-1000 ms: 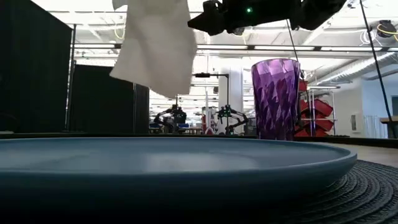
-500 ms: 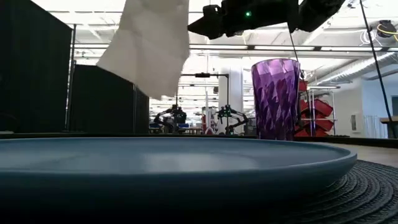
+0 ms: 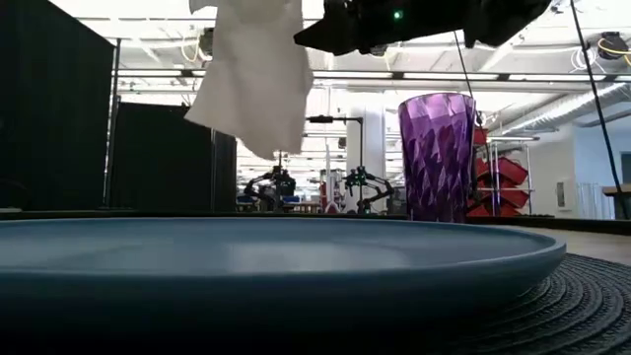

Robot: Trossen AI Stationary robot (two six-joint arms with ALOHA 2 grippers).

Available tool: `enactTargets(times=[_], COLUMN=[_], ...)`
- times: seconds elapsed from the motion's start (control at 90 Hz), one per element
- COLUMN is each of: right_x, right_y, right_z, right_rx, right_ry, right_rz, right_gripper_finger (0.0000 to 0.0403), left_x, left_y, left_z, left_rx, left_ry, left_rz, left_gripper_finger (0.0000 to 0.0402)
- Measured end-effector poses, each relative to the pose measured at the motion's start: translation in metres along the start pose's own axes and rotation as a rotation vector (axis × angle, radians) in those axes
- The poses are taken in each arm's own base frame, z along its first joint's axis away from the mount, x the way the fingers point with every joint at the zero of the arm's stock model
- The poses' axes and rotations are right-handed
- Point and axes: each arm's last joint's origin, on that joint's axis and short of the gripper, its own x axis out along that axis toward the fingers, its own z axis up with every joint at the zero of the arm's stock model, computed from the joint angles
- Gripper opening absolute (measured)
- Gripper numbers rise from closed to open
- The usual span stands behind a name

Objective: Set table place
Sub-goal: Fold the white napkin

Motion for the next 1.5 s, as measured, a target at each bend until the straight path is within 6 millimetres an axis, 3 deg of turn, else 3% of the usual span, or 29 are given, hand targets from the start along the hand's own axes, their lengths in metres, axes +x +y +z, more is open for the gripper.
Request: enactTargets(times=[0.489,1.022,1.244,1.5], right_x=[0.003,0.012,0.015,0.021], right_y=[-0.004,-0.02,-0.029,-0.036], right_z=[-0.002,-0.012,-0.015,-0.023], right_rx=[0.021,0.02,0.122,0.204], right_ry=[-0.007,0.029,0.043,0.019], right_rz=[0.009,-0.051,-0.117,-0.012], right_gripper_finger=[0.0187,0.0187,0.0147,0.012], left_x=[0.005,0.005,0.005,0.005], left_y=[-0.006,-0.008,-0.01,-0.01], left_z=[-0.005,-0.005,-0.01,-0.01], left_rx=[0.013,-0.007,-0.004,-0.004], left_ry=[0.011,0.005,0.041,0.04], left_rz=[-0.014,-0.065,-0.078,-0.081], left_gripper_finger=[0.0,0.0,0.0,0.0])
